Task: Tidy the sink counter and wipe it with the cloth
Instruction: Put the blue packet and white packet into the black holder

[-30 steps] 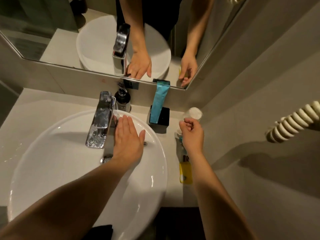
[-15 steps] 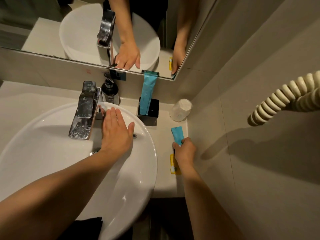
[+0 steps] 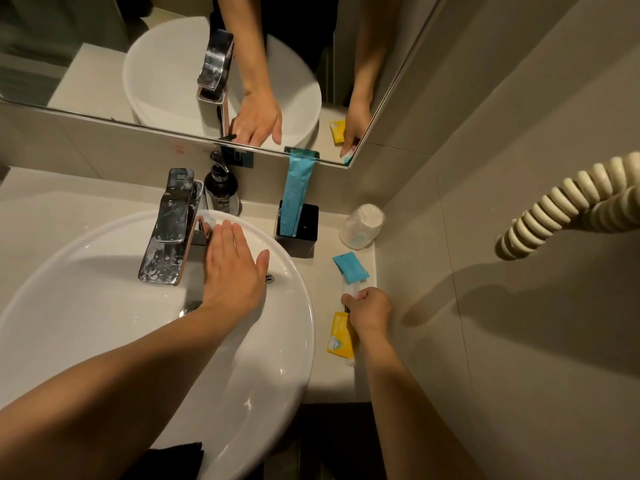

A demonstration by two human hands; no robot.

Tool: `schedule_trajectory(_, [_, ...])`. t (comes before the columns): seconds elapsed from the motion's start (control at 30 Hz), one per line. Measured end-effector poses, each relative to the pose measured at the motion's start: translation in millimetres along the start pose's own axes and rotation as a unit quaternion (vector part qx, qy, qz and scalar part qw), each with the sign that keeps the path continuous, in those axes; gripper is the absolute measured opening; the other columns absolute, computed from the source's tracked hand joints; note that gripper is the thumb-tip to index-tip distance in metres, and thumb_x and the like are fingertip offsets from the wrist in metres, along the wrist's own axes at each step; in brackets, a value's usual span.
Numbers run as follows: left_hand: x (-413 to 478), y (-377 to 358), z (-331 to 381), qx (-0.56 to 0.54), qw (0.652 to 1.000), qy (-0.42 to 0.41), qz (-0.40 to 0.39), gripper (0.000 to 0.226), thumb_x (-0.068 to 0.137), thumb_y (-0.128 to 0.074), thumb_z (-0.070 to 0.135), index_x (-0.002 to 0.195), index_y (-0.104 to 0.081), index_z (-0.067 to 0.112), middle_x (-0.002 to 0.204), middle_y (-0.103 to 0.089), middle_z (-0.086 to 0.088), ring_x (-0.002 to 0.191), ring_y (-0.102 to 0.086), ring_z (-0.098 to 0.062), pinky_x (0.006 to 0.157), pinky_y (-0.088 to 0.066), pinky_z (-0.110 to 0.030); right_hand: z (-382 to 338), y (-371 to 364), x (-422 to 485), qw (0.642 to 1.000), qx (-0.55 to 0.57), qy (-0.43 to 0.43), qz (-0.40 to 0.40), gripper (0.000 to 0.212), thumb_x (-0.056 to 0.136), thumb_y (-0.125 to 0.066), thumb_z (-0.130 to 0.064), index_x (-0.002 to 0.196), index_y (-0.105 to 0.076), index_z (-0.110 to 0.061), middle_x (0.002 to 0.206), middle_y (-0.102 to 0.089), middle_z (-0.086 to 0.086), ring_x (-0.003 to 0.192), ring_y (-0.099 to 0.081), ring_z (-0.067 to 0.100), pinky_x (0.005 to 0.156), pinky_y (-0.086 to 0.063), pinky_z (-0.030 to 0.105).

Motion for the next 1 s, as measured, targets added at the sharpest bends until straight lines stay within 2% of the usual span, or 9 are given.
schedule_trajectory(0.07, [0,0,0,0.0,1.0,-0.001,0.0,0.077,0.105,-0.031,0.051,0.159,-0.008,0.002,0.168,-0.01,-0.018,0.156,-0.005,-0.033,0.126,-0.006,-0.045,-1,1,-3,0.999,0.037,0.009,-0.011,0.04,0.088,-0.078,-0.023,0.066,-0.046,-0.015,0.071,-0.056,0.007,0.069,-0.054,0.022,0.072,-0.056,0.04])
schedule_trajectory(0.13, [0,0,0,-0.001,1.0,0.0,-0.003,0.077,0.105,-0.029,0.052,0.159,-0.007,0.003,0.169,-0.009,-0.018,0.157,-0.004,-0.033,0.126,-0.005,-0.045,-6,6,-8,0.995,0.087,0.029,-0.023,0.035,0.092,-0.074,-0.022,0.067,-0.051,-0.013,0.07,-0.058,0.009,0.066,-0.055,0.02,0.072,-0.057,0.042])
schedule_trajectory(0.3, [1,-2,-1,0.005,1.0,0.001,0.0,0.077,0.104,-0.028,0.052,0.159,-0.007,0.002,0.169,-0.009,-0.018,0.156,-0.005,-0.033,0.126,-0.006,-0.045,-20,27,-28,0.981,0.171,0.084,-0.017,0.029,0.097,-0.068,-0.02,0.074,-0.055,-0.008,0.065,-0.052,0.001,0.06,-0.046,0.011,0.059,-0.044,0.025])
schedule_trajectory(0.47, [0,-2,-1,-0.001,1.0,0.002,-0.005,0.077,0.104,-0.028,0.052,0.159,-0.007,0.002,0.169,-0.009,-0.018,0.156,-0.004,-0.033,0.127,-0.008,-0.046,-34,49,-40,0.965,0.235,0.115,0.014,0.018,0.097,-0.067,-0.019,0.087,-0.063,-0.004,0.068,-0.057,0.0,0.061,-0.05,0.005,0.06,-0.046,0.023])
schedule_trajectory(0.63, [0,0,0,-0.006,1.0,0.003,-0.009,0.077,0.104,-0.026,0.052,0.16,-0.005,0.003,0.169,-0.006,-0.017,0.157,-0.002,-0.032,0.126,-0.006,-0.044,-94,71,-51,0.94,0.282,0.192,0.019,0.018,0.099,-0.064,-0.014,0.086,-0.063,-0.002,0.071,-0.06,0.0,0.062,-0.051,0.002,0.059,-0.045,0.017])
schedule_trajectory(0.7, [0,1,-1,-0.009,1.0,0.003,-0.008,0.077,0.104,-0.026,0.052,0.16,-0.004,0.003,0.17,-0.005,-0.017,0.157,-0.001,-0.031,0.126,-0.005,-0.044,-126,74,-51,0.928,0.299,0.224,0.008,0.021,0.099,-0.064,-0.013,0.082,-0.061,-0.001,0.07,-0.056,0.004,0.064,-0.049,0.008,0.06,-0.042,0.024])
schedule_trajectory(0.77, [0,1,-2,-0.012,1.0,0.005,-0.009,0.077,0.104,-0.025,0.052,0.16,-0.003,0.004,0.17,-0.004,-0.016,0.157,-0.001,-0.031,0.126,-0.004,-0.043,-156,72,-50,0.921,0.293,0.256,-0.005,0.024,0.099,-0.064,-0.016,0.078,-0.059,-0.005,0.07,-0.054,0.007,0.065,-0.047,0.015,0.06,-0.041,0.028])
schedule_trajectory(0.83, [0,2,-1,-0.012,1.0,0.005,-0.009,0.077,0.104,-0.025,0.053,0.16,-0.001,0.005,0.17,-0.003,-0.015,0.157,0.0,-0.03,0.124,-0.001,-0.042,-180,68,-48,0.917,0.293,0.271,-0.019,0.025,0.099,-0.064,-0.017,0.075,-0.06,-0.015,0.066,-0.055,0.003,0.062,-0.05,0.015,0.057,-0.044,0.026])
schedule_trajectory(1.0, [-1,2,-1,-0.024,1.0,0.005,-0.005,0.077,0.104,-0.025,0.053,0.16,0.0,0.006,0.17,-0.004,-0.014,0.157,0.0,-0.029,0.125,-0.004,-0.042,-215,50,-41,0.907,0.312,0.277,-0.056,0.016,0.1,-0.063,-0.016,0.088,-0.064,-0.007,0.073,-0.064,0.003,0.06,-0.056,0.009,0.055,-0.051,0.024])
Point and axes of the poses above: each hand's wrist, its own x-axis towards the middle knuckle, its own y-axis out of the back of the hand, z = x × y, the point moved 7 cm from there along x, towards the middle knuckle
